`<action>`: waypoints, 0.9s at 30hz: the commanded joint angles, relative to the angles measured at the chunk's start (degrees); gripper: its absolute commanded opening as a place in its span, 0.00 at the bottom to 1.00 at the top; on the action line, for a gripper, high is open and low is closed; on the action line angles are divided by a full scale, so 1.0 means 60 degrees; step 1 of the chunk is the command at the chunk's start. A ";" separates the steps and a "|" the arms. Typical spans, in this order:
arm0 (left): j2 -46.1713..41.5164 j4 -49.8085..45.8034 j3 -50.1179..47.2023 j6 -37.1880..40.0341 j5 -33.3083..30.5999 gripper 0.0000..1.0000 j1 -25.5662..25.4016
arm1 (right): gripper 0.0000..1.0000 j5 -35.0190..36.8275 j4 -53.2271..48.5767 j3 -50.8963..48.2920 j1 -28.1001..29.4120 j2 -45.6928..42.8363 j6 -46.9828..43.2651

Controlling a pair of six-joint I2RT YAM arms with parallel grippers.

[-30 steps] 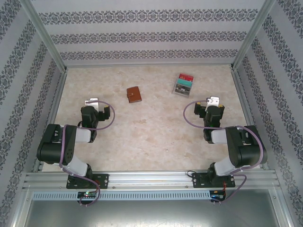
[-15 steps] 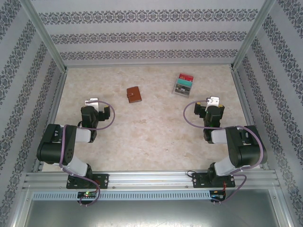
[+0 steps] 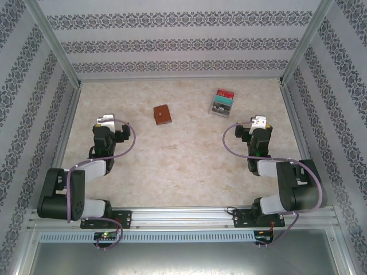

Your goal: Put the credit cards into the card holder

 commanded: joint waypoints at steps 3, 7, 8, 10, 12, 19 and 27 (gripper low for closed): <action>-0.1331 -0.2085 0.0691 -0.0332 0.0324 0.99 0.0144 | 0.98 0.0024 -0.3453 0.1083 0.0153 -0.1677 0.1088; -0.1743 -0.5125 0.2263 -0.2651 -0.0794 0.99 0.0153 | 0.98 -0.1082 -0.5142 0.1570 -0.0014 -0.2649 0.1721; -0.1633 -0.5739 0.2688 -0.2992 -0.0624 0.99 0.0151 | 0.98 -0.1366 -0.5729 0.1860 -0.0060 -0.2695 0.1813; -0.1149 -0.6627 0.3449 -0.3460 0.0264 0.99 0.0151 | 0.98 -0.1689 -0.6627 0.2329 -0.0083 -0.2707 0.2128; -0.0270 -0.7376 0.4328 -0.3232 0.2052 0.99 0.0154 | 0.98 -0.2296 -0.7101 0.2555 -0.0152 -0.2832 0.2866; 0.3350 -0.8934 0.7568 -0.3655 0.5269 0.99 -0.0468 | 0.98 -0.6584 -0.6883 0.3043 -0.0359 -0.1854 0.5341; 0.6632 -1.0330 1.1259 -0.3895 0.5977 1.00 -0.1554 | 0.98 -0.7106 -0.7180 0.4162 0.0397 0.0053 0.6210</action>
